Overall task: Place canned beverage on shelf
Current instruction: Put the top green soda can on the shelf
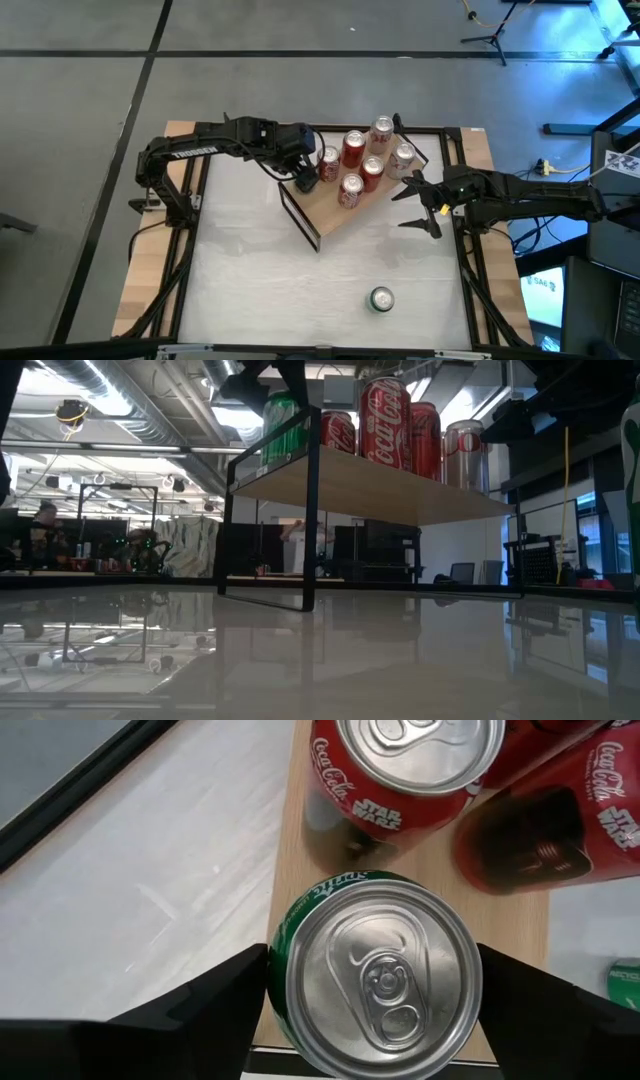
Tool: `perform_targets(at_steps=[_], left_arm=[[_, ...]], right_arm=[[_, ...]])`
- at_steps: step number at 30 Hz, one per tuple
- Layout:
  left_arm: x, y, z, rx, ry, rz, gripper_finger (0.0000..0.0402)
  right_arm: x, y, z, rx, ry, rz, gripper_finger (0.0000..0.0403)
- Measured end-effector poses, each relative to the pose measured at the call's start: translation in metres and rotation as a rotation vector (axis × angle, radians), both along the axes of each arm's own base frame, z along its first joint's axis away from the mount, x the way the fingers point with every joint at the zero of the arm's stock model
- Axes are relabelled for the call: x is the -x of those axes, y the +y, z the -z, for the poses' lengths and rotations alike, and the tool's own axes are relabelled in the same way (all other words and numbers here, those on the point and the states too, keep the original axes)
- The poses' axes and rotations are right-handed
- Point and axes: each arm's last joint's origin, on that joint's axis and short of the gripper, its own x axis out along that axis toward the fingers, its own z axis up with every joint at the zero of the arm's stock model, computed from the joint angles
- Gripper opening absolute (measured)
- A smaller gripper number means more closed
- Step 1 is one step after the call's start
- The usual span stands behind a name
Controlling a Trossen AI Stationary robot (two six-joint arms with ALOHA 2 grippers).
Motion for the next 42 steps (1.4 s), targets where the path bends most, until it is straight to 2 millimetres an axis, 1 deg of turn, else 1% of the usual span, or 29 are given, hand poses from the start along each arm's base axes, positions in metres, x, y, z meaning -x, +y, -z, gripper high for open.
perform_targets(at_steps=[7,13,36,39,42], left_arm=[[0.0,0.0,0.0,-0.002,0.001,0.003,0.031],[0.0,0.0,0.0,-0.032,0.017,0.062,0.031],[0.0,-0.0001,0.0,-0.019,0.012,0.048,0.031],[0.0,-0.0001,0.0,-0.019,0.012,0.048,0.0318],[-0.0002,0.0,-0.0007,-0.026,0.007,0.045,0.0337]], right_arm=[[0.0,0.0,0.0,0.0,0.0,0.0,0.0349],[0.0,0.0,0.0,0.0,0.0,0.0,0.0349],[0.0,0.0,0.0,-0.001,0.0,-0.002,0.0349],[0.0,0.0001,0.0,-0.001,0.0,-0.002,0.0349],[0.0,0.0,0.0,-0.001,0.0,-0.002,0.0349]])
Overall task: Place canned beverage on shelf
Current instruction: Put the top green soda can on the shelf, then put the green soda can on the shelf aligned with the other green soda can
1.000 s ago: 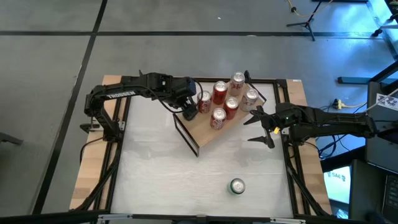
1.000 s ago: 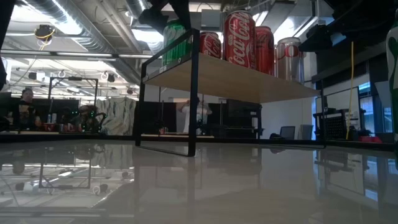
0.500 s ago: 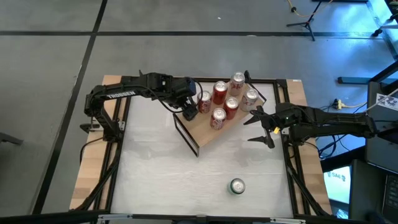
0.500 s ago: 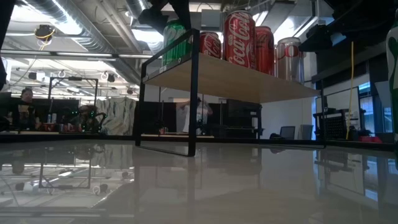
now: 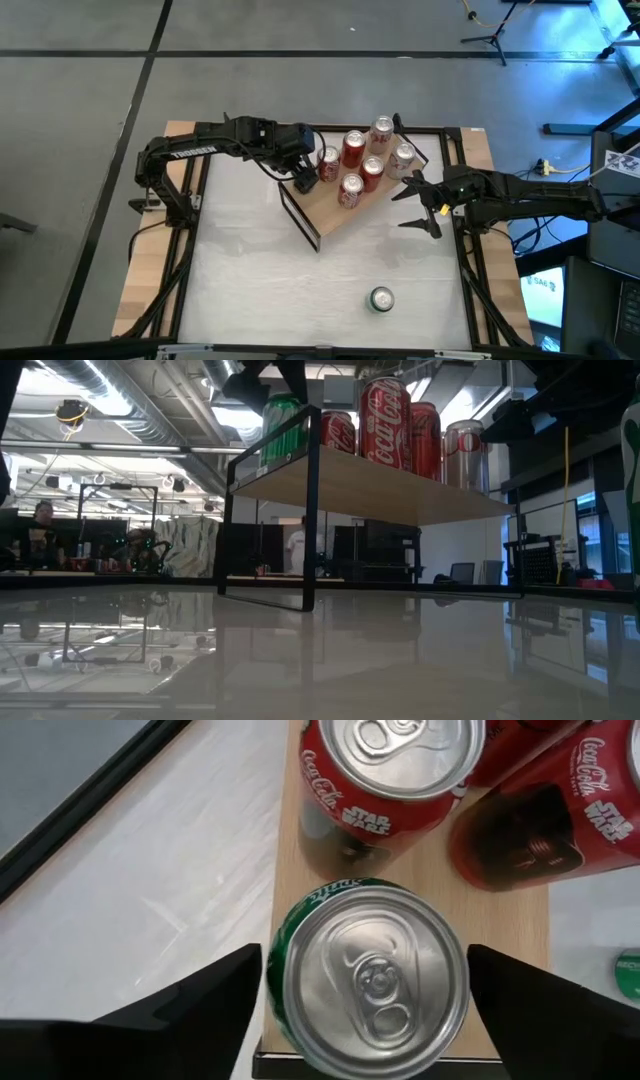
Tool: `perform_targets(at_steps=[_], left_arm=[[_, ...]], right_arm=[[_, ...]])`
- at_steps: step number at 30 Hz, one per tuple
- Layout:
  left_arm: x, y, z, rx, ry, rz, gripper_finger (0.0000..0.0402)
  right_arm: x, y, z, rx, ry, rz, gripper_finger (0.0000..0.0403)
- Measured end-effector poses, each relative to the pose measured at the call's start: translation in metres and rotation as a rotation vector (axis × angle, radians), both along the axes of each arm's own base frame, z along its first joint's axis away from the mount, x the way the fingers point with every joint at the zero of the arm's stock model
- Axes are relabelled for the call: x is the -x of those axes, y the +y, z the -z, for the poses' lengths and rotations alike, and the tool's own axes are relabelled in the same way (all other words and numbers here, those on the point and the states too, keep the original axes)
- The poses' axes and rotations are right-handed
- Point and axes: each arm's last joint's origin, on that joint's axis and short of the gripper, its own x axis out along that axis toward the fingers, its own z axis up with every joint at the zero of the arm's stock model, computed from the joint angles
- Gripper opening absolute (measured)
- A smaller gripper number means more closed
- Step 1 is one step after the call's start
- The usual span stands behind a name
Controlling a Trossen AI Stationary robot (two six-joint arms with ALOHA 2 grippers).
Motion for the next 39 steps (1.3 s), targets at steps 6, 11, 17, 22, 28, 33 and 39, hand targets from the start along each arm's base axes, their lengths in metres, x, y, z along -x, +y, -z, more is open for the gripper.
perform_targets(at_steps=[6,11,17,22,28,33,39], left_arm=[[0.0,0.0,0.0,0.002,-0.002,-0.008,0.037],[0.0,0.0,0.0,0.002,-0.002,-0.008,0.0372],[0.0,0.0,-0.003,-0.001,-0.027,0.001,0.037],[0.006,-0.001,-0.011,-0.018,-0.06,0.015,0.037],[0.016,-0.002,-0.027,-0.073,-0.121,0.067,0.037],[0.033,-0.004,-0.045,-0.216,-0.141,0.112,0.037],[0.073,-0.009,-0.075,-0.32,-0.209,0.157,0.037]], right_arm=[[0.0,0.0,0.0,0.0,0.0,0.0,0.0349],[0.0,0.0,0.0,0.0,-0.005,-0.001,0.0349],[-0.003,0.0,-0.007,-0.014,-0.072,0.007,0.0349],[0.001,0.001,-0.021,-0.04,-0.133,-0.02,0.0349],[0.002,0.002,-0.029,-0.054,-0.152,-0.052,0.0349],[0.002,0.003,-0.028,-0.066,-0.15,-0.08,0.0349],[-0.006,0.003,-0.036,-0.199,-0.205,-0.045,0.0349]])
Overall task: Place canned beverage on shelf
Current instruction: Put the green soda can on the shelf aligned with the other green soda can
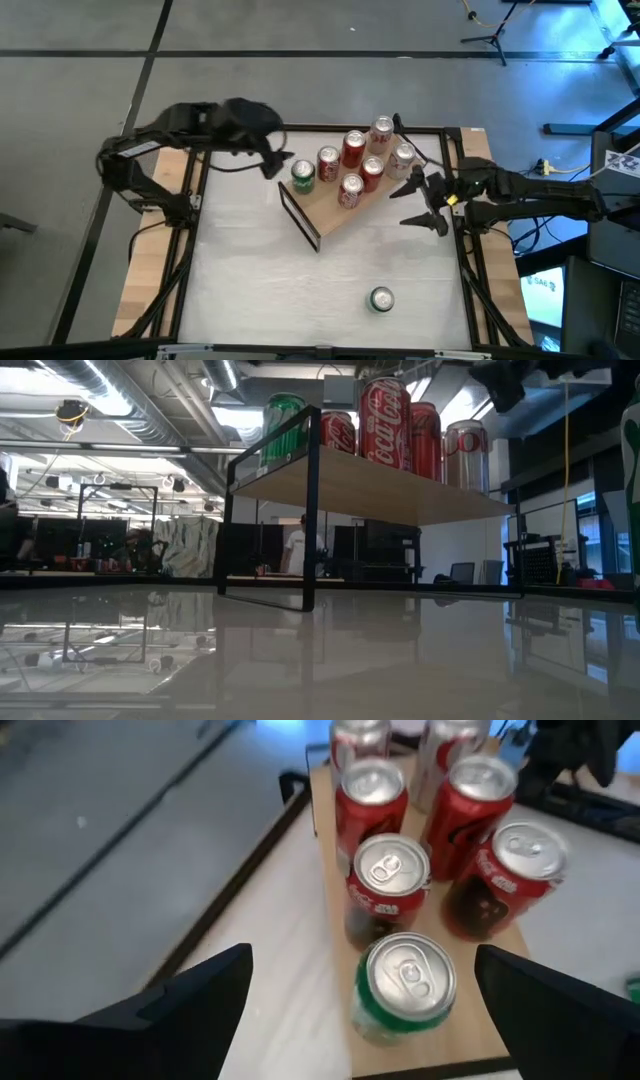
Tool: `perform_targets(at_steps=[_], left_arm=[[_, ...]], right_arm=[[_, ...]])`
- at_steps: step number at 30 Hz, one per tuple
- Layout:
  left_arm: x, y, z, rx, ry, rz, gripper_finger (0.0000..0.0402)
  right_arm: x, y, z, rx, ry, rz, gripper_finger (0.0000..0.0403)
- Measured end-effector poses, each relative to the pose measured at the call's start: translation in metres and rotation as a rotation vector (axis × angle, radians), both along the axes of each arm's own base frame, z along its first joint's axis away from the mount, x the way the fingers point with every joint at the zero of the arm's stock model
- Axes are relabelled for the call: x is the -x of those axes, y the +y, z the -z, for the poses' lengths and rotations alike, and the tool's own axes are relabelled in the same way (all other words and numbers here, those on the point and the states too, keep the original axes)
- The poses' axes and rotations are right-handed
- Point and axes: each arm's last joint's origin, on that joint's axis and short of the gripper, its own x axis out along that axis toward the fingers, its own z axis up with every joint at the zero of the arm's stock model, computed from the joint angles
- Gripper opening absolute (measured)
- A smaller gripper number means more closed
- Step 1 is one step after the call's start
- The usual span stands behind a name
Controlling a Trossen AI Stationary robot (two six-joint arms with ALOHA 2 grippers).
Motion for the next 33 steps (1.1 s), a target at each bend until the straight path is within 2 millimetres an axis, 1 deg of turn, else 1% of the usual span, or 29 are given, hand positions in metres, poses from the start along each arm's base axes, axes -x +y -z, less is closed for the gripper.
perform_targets(at_steps=[3,5,7,8,10,14,19,23,27,30,33], left_arm=[[0.019,-0.007,-0.012,-0.058,-0.03,0.009,0.037],[0.03,-0.016,-0.017,-0.092,-0.043,0.006,0.037],[0.039,-0.025,-0.015,-0.12,-0.049,0.01,0.037],[0.043,-0.031,-0.01,-0.126,-0.046,0.004,0.037],[0.05,-0.04,0.002,-0.136,-0.054,-0.027,0.037],[0.06,-0.055,0.037,-0.145,-0.081,-0.073,0.037],[0.06,-0.072,0.087,-0.094,-0.13,-0.025,0.037],[0.058,-0.085,0.118,-0.079,-0.168,0.028,0.037],[0.051,-0.096,0.146,-0.058,-0.216,0.07,0.037],[0.049,-0.103,0.161,-0.039,-0.266,0.094,0.037],[0.048,-0.109,0.173,-0.021,-0.311,0.115,0.037]], right_arm=[[-0.002,0.0,-0.005,-0.049,-0.04,0.01,0.0349],[-0.002,0.0,-0.007,-0.083,-0.046,0.015,0.0349],[-0.002,0.0,-0.007,-0.124,-0.035,0.02,0.0349],[-0.002,0.001,-0.007,-0.146,-0.028,0.018,0.0349],[-0.002,0.006,-0.008,-0.169,-0.027,-0.01,0.0349],[-0.003,0.02,-0.007,-0.172,-0.014,-0.072,0.0349],[-0.005,0.038,-0.006,-0.207,0.036,-0.046,0.0349],[-0.01,0.055,-0.01,-0.243,0.065,-0.037,0.0349],[-0.015,0.071,-0.015,-0.31,0.117,-0.02,0.0349],[-0.02,0.083,-0.015,-0.356,0.185,0.017,0.0349],[-0.024,0.096,-0.009,-0.397,0.294,0.069,0.0349]])
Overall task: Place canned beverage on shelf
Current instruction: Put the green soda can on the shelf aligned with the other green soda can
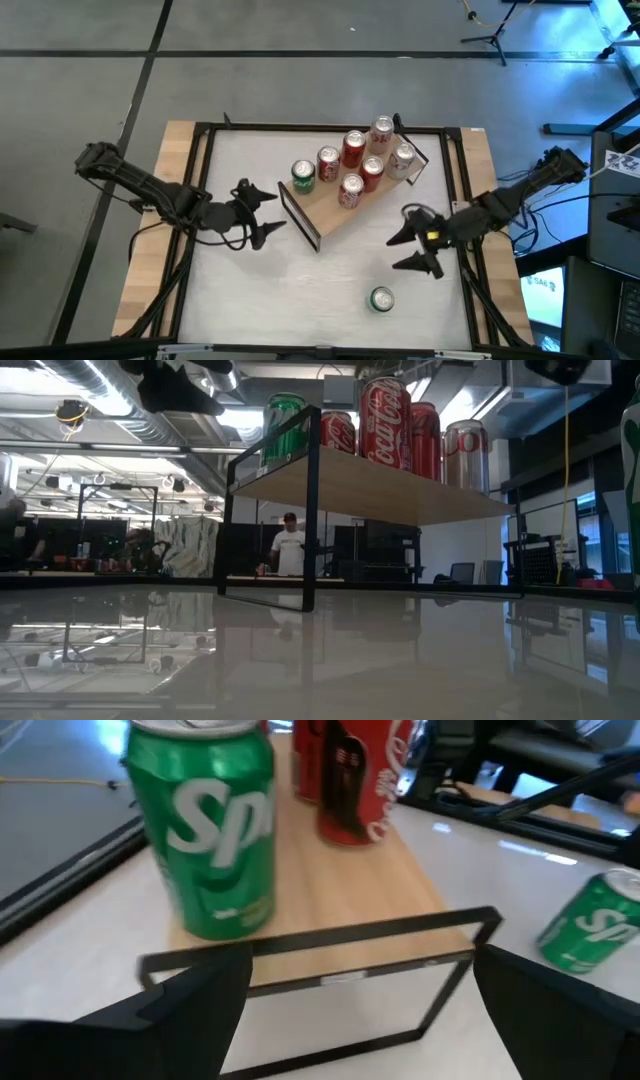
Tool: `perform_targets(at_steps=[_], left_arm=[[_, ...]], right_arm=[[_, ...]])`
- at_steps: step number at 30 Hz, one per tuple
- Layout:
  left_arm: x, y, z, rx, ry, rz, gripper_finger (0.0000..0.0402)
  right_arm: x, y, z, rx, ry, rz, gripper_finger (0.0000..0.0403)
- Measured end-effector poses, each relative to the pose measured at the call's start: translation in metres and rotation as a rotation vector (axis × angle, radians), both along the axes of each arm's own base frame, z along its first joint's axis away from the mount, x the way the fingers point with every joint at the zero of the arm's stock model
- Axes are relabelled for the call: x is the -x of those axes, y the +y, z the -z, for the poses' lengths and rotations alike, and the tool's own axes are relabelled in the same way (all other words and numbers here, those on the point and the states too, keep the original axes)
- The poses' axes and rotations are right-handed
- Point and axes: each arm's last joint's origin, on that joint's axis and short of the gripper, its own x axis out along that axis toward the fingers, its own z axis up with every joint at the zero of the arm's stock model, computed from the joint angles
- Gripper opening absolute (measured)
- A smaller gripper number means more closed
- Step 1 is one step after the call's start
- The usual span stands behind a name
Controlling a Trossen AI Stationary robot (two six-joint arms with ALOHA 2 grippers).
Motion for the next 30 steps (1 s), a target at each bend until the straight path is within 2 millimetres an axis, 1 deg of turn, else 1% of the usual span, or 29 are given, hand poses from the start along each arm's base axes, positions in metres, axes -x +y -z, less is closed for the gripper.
perform_targets(at_steps=[5,10,15,21,30], left_arm=[[0.001,-0.007,0.007,0.013,-0.029,0.032,0.037],[0.003,-0.013,0.006,0.022,-0.038,0.057,0.037],[0.004,-0.017,0.005,0.027,-0.049,0.074,0.037],[0.004,-0.018,0.005,0.029,-0.052,0.081,0.037],[0.004,-0.018,0.005,0.028,-0.052,0.081,0.037]], right_arm=[[-0.008,0.021,0.01,-0.018,0.178,-0.001,0.0349],[-0.018,0.041,0.021,0.068,0.295,-0.016,0.0349],[-0.026,0.056,0.033,0.141,0.384,-0.037,0.0349],[-0.031,0.071,0.044,0.208,0.435,-0.081,0.0349],[-0.037,0.084,0.049,0.229,0.445,-0.097,0.0349]])
